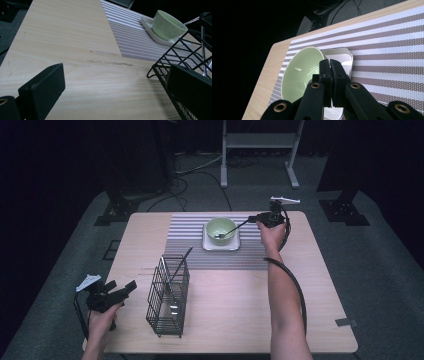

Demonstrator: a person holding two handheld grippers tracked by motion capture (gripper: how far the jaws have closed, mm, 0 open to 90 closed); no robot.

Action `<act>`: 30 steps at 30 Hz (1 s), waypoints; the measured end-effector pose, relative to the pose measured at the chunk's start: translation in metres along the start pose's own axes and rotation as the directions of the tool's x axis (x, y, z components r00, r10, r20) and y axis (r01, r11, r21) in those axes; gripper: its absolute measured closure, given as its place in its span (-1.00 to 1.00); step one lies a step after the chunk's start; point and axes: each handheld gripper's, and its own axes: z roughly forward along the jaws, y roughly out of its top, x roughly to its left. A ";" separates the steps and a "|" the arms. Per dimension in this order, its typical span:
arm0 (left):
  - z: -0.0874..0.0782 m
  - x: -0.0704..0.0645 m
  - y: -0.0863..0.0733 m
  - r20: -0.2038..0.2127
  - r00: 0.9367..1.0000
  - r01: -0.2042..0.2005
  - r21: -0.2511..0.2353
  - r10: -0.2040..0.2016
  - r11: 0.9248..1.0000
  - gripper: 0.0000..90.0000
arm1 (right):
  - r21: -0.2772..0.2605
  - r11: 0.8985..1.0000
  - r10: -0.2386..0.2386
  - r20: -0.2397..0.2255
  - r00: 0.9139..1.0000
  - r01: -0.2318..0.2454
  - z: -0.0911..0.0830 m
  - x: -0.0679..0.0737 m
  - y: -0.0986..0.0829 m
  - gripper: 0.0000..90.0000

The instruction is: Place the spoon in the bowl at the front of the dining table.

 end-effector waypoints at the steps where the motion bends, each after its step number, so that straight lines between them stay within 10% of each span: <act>1: 0.000 0.000 0.000 0.001 1.000 0.001 -0.004 -0.001 1.000 -0.98 | -0.005 1.000 0.009 -0.007 1.000 -0.009 0.000 -0.001 -0.001 0.96; 30: 0.000 -0.003 -0.001 -0.004 1.000 -0.009 0.003 0.009 1.000 -0.98 | 0.059 0.998 -0.001 -0.143 0.990 0.010 -0.013 -0.011 -0.028 0.10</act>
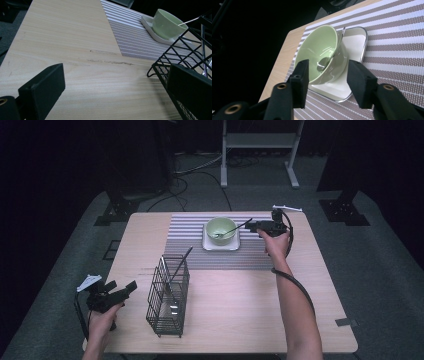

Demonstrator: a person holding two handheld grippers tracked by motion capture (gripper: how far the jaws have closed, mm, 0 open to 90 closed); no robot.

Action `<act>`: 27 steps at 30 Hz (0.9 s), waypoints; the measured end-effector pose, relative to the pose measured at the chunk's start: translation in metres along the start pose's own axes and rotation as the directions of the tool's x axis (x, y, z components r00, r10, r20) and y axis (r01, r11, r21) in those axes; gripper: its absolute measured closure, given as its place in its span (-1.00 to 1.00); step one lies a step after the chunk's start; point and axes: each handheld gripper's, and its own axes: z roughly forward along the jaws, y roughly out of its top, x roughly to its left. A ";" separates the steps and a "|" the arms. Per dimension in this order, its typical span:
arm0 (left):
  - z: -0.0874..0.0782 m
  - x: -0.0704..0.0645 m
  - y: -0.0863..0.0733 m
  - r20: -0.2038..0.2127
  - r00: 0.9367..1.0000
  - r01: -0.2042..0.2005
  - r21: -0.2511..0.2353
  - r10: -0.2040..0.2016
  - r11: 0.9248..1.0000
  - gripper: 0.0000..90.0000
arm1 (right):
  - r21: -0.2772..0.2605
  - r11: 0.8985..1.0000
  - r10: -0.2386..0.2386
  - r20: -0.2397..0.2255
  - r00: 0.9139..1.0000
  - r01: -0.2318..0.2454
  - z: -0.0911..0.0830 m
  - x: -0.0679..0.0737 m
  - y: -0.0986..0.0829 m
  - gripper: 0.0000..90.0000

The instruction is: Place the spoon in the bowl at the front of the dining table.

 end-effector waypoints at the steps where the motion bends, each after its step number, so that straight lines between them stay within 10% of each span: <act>1: 0.000 0.000 0.000 0.000 1.000 0.000 -0.002 0.000 1.000 -0.98 | 0.003 1.000 -0.002 -0.022 1.000 0.002 -0.002 0.000 -0.003 0.06; 27: -0.002 -0.002 -0.001 -0.002 1.000 -0.013 0.004 0.013 1.000 -0.98 | 0.099 0.991 -0.078 -0.101 0.992 0.088 -0.012 0.015 -0.037 -0.28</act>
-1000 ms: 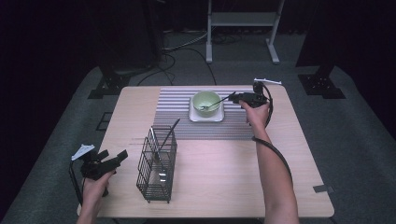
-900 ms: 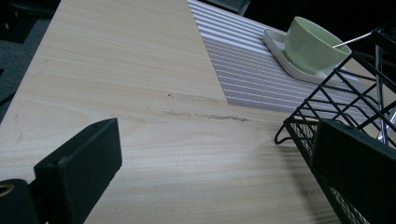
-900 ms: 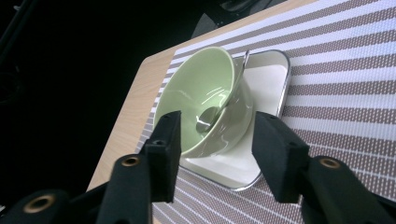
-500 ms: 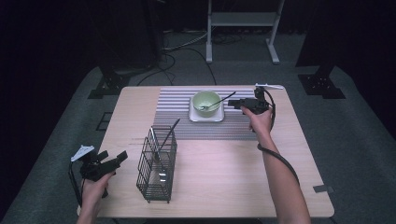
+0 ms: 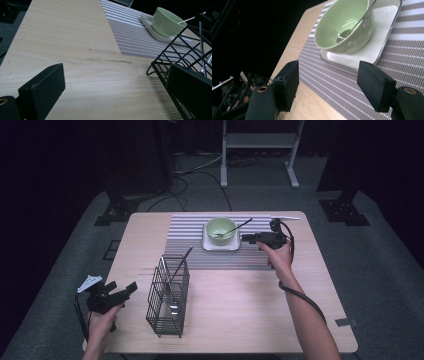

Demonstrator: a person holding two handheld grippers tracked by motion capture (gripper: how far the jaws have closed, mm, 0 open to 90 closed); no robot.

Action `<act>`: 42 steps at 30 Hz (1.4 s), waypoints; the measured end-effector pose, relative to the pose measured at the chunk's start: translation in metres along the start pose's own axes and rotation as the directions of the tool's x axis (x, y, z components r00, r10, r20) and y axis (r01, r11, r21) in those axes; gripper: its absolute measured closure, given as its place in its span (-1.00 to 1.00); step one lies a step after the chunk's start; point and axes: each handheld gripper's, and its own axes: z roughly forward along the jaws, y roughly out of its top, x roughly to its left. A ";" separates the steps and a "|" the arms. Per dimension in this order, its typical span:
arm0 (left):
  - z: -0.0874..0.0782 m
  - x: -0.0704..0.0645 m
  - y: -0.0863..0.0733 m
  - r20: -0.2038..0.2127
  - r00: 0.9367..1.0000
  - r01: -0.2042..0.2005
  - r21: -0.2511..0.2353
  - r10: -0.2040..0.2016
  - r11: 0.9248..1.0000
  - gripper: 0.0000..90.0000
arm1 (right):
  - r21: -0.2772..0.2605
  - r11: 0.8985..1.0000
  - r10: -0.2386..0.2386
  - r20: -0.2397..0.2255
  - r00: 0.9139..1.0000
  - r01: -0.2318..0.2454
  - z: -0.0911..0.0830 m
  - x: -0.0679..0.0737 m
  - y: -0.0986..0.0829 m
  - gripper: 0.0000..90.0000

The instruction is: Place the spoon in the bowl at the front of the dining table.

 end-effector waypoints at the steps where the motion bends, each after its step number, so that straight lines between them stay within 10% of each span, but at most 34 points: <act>1: 0.000 0.000 0.000 -0.001 1.000 0.000 0.000 0.000 1.000 -0.98 | 0.001 1.000 -0.005 -0.002 1.000 0.005 0.000 0.000 -0.001 -0.28; 42: 0.001 -0.002 0.000 -0.006 1.000 -0.005 0.002 0.005 1.000 -0.98 | 0.116 0.985 -0.118 -0.084 0.989 0.128 -0.011 0.030 -0.070 -0.34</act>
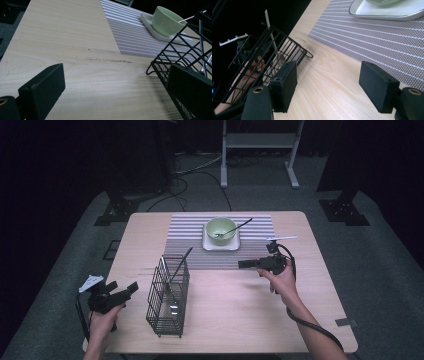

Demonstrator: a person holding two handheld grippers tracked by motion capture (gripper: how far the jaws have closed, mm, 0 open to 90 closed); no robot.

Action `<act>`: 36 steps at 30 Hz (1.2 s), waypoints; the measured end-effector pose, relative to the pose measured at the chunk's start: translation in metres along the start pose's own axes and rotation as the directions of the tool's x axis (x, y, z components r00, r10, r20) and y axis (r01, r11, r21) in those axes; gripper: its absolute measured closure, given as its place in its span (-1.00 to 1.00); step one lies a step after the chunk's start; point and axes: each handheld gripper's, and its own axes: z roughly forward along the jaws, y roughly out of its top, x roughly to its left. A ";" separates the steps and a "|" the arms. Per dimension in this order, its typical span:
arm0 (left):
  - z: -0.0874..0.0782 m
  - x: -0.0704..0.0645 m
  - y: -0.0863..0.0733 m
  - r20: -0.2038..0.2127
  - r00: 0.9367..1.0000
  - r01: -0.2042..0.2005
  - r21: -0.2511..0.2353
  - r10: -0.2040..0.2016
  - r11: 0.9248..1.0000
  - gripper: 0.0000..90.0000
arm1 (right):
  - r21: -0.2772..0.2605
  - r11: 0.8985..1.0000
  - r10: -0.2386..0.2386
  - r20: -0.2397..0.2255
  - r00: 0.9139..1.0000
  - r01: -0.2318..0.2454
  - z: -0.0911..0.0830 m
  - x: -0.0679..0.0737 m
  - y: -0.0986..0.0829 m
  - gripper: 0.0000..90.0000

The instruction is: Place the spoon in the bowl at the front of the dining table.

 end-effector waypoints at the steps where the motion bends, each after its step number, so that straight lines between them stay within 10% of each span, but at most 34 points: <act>1: 0.000 0.000 0.000 0.000 1.000 0.001 -0.001 -0.001 1.000 -0.98 | 0.001 1.000 -0.005 -0.003 1.000 0.005 -0.001 0.002 -0.002 -0.34; 36: 0.001 -0.001 -0.002 -0.004 1.000 0.003 0.002 -0.003 1.000 -0.98 | 0.014 0.999 -0.044 -0.039 0.998 0.045 -0.011 0.015 -0.050 -0.34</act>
